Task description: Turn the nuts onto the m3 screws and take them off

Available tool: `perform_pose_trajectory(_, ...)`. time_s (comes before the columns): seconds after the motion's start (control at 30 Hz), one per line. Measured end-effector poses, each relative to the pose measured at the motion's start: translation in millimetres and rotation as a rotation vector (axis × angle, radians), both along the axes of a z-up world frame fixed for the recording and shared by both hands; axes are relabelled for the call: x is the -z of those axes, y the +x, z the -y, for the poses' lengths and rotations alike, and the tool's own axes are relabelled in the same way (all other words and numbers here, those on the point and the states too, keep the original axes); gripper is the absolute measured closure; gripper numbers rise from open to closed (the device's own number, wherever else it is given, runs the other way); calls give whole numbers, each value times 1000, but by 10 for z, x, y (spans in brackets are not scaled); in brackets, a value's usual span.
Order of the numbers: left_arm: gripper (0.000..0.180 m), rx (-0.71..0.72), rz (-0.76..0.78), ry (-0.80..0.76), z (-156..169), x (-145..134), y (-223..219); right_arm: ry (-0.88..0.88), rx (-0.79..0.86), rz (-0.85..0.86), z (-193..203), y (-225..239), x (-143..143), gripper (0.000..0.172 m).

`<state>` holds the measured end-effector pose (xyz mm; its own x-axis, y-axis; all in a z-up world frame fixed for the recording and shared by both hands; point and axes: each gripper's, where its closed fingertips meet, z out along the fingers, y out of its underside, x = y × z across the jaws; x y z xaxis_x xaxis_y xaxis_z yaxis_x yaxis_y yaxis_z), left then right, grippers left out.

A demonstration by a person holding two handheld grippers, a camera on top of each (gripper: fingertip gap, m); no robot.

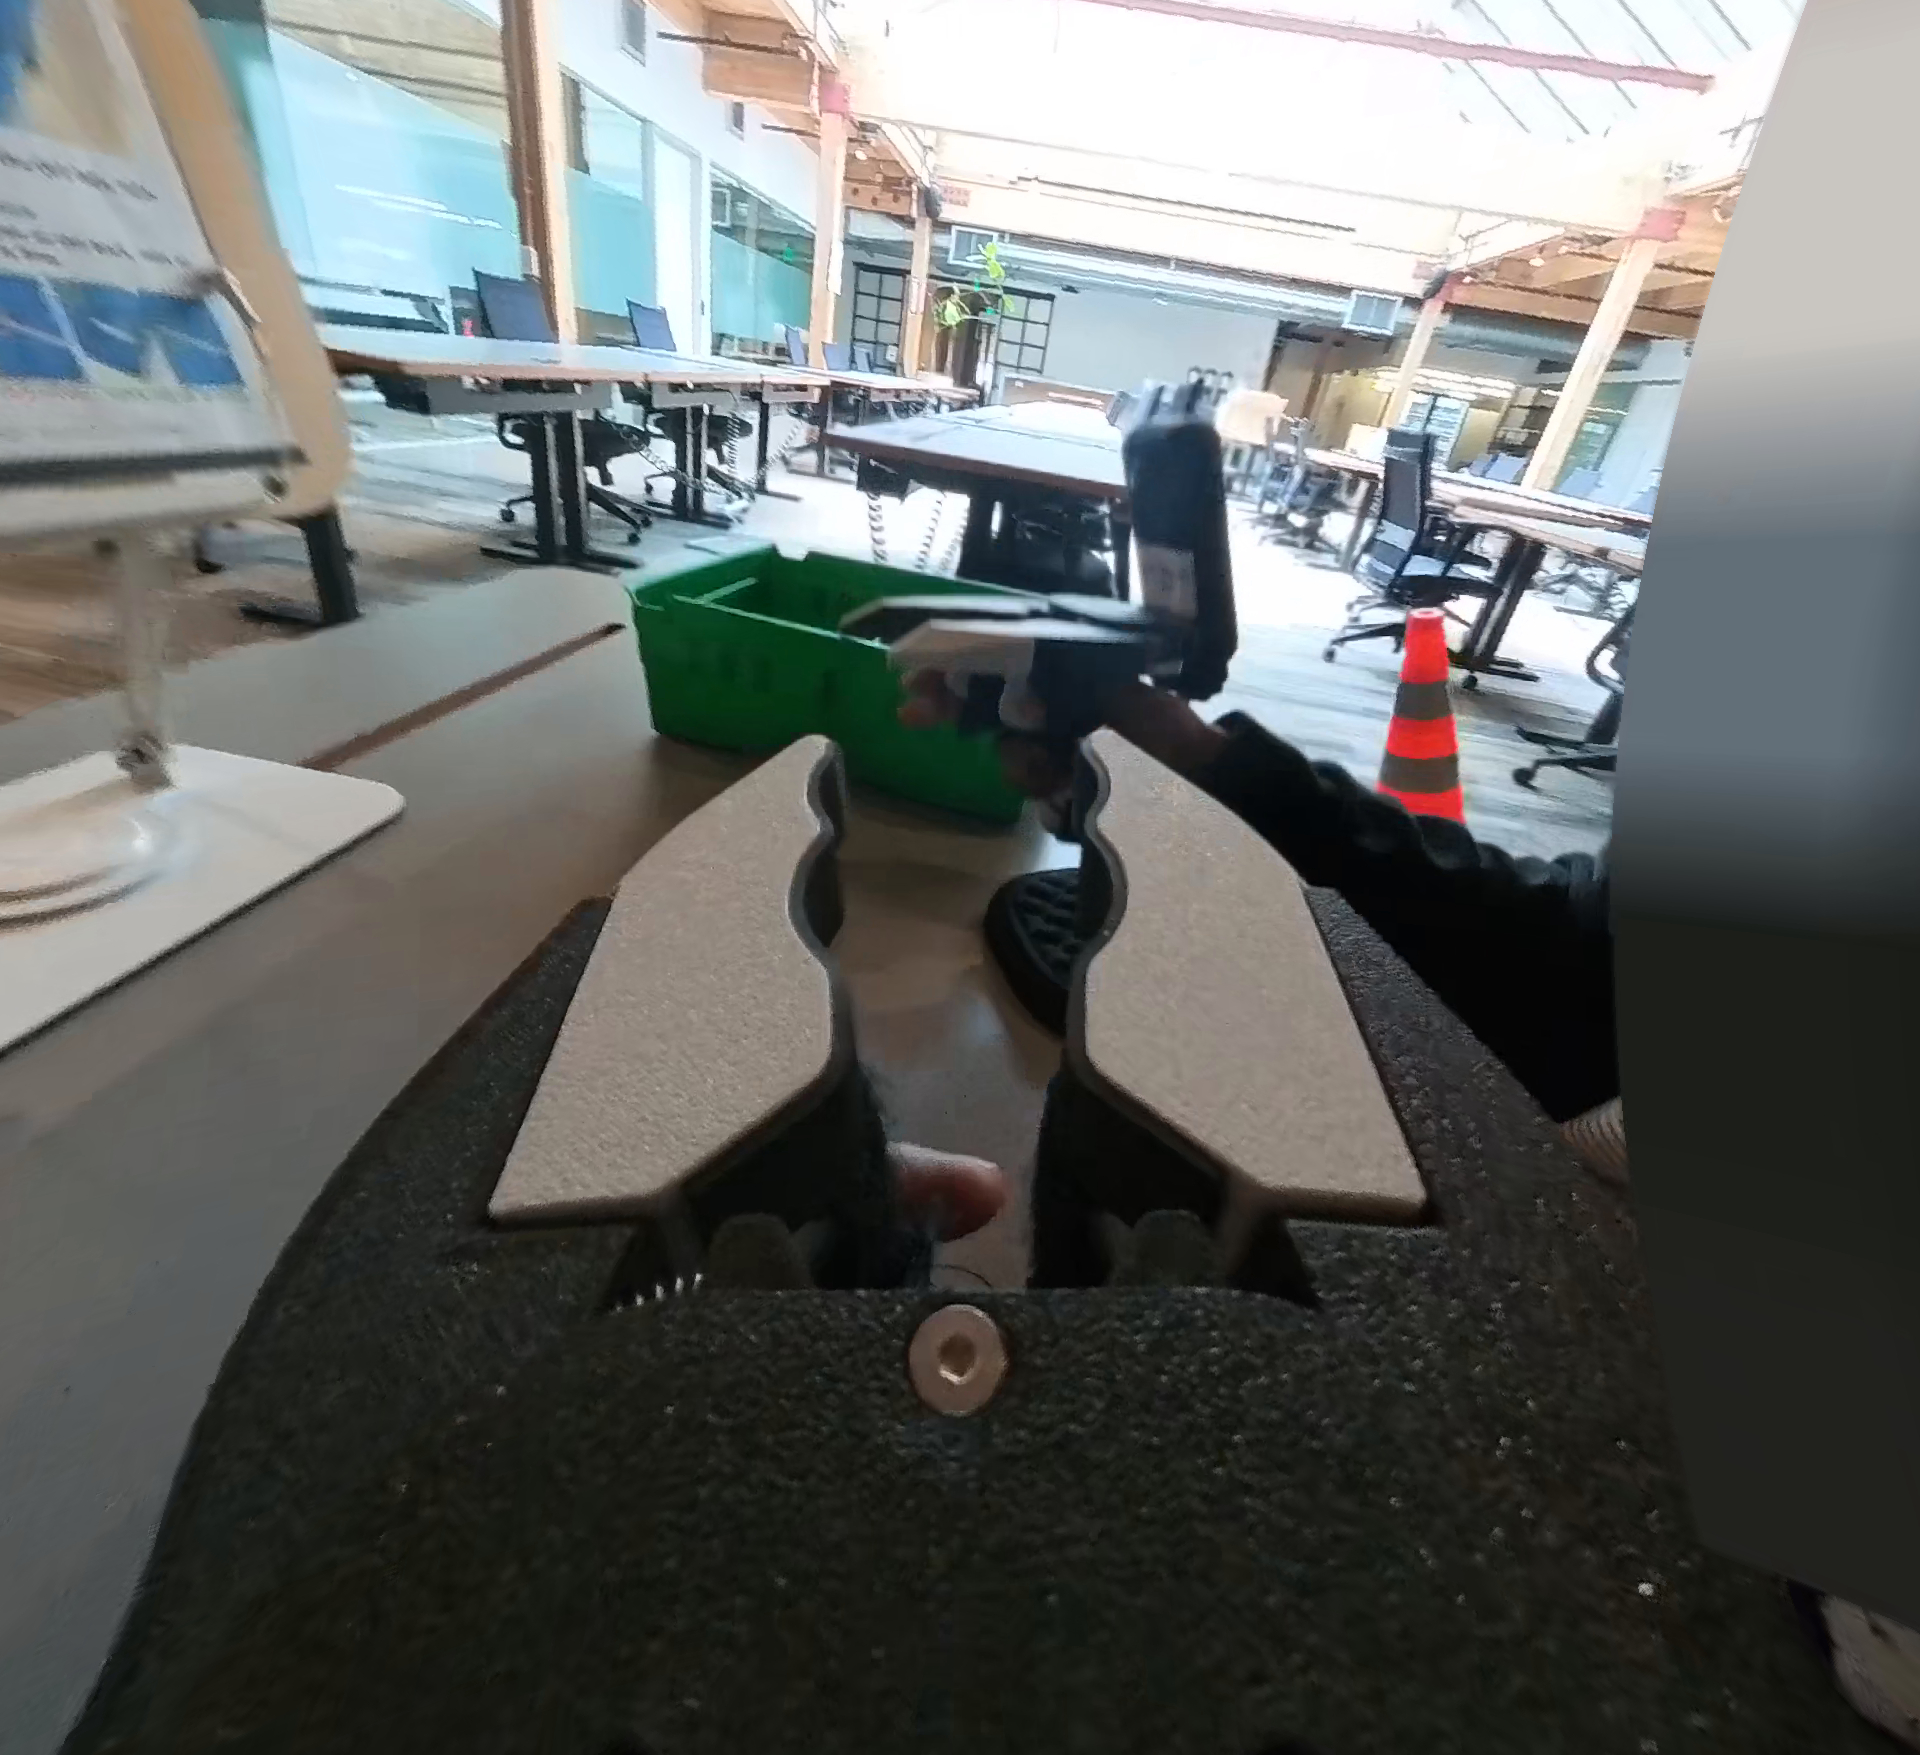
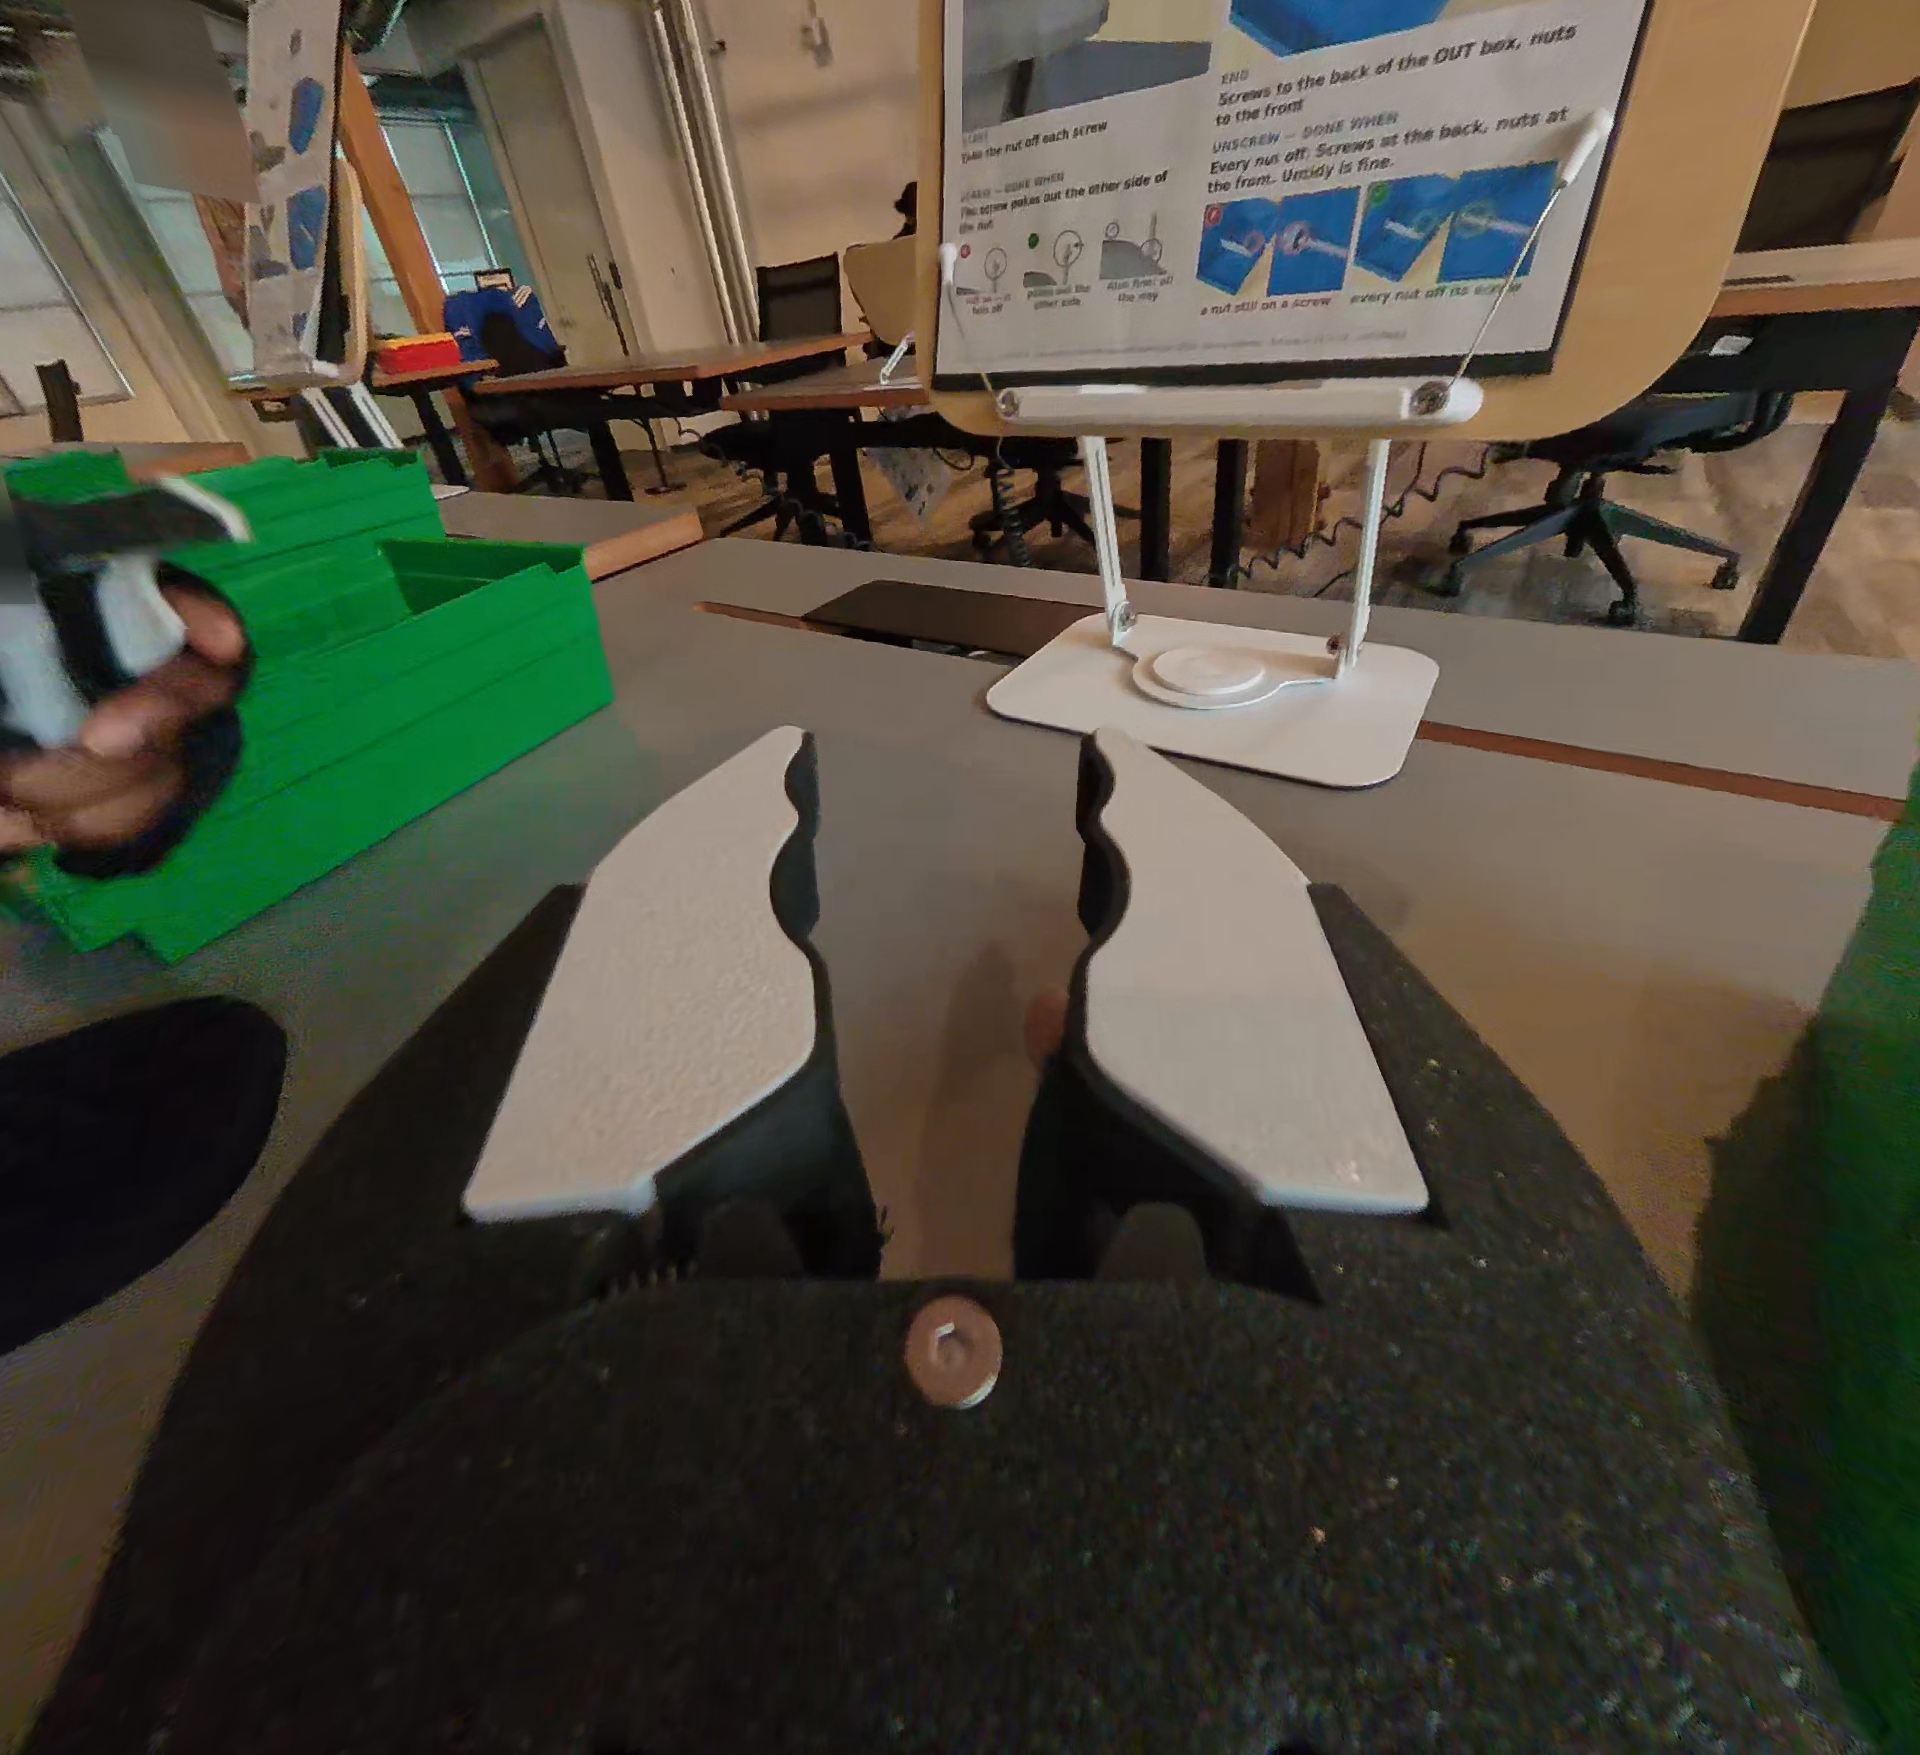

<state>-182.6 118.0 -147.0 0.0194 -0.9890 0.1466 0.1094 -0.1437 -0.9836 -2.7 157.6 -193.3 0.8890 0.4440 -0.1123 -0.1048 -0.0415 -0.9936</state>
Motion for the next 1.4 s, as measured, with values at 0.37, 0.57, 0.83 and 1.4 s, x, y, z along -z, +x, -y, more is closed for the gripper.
perform_pose_trajectory(0.37, 142, -686, -233, -140, -1092, -203, -1714, -4, -18, -15, 49, 21, 120, 123)
perform_pose_trajectory(0.57, 156, -841, -567, -444, -1494, 546, -2349, -17, -16, 28, 55, 10, 179, 126)
perform_pose_trajectory(0.83, 160, -899, -1089, -685, -1610, 1470, -2838, -14, -13, 69, 58, 2, 218, 127)
perform_pose_trajectory(1.4, 167, -873, -1277, -789, -1575, 1843, -3015, -5, -6, 85, 56, 21, 224, 128)
